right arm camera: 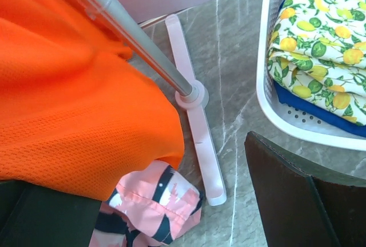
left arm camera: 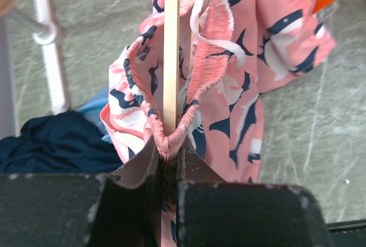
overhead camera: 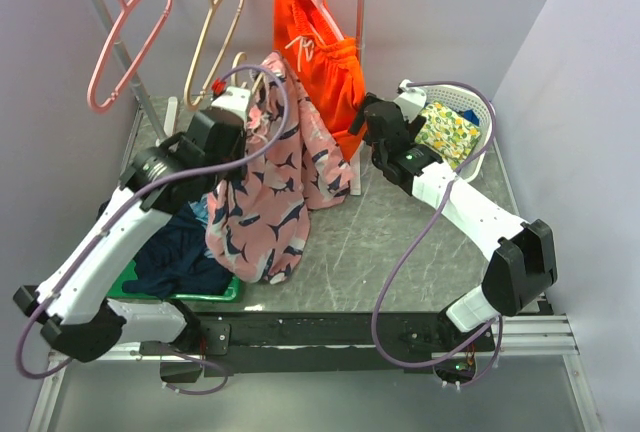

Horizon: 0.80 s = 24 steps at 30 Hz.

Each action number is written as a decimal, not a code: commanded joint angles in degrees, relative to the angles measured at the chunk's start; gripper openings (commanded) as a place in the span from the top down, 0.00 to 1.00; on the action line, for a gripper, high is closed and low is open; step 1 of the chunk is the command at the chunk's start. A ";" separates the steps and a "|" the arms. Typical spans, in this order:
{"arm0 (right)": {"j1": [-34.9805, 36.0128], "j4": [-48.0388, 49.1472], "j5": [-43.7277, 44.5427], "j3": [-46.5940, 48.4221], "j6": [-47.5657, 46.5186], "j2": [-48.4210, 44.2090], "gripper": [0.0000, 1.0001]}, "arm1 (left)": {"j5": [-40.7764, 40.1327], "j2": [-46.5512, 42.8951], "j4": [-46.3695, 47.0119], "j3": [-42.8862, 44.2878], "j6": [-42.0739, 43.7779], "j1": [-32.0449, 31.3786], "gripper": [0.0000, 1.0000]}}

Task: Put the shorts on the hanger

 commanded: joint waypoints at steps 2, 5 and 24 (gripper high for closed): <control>-0.37 2.06 -1.20 -0.32 -0.86 -2.48 0.00 | 7.81 2.01 7.38 7.55 3.19 6.73 0.99; -0.37 2.23 -2.86 0.29 -1.48 -2.21 0.00 | 8.61 4.29 6.24 12.12 3.46 8.58 0.99; 0.77 6.89 -10.34 -3.92 -2.27 -4.41 0.03 | 9.22 19.50 3.07 39.81 5.92 11.30 0.99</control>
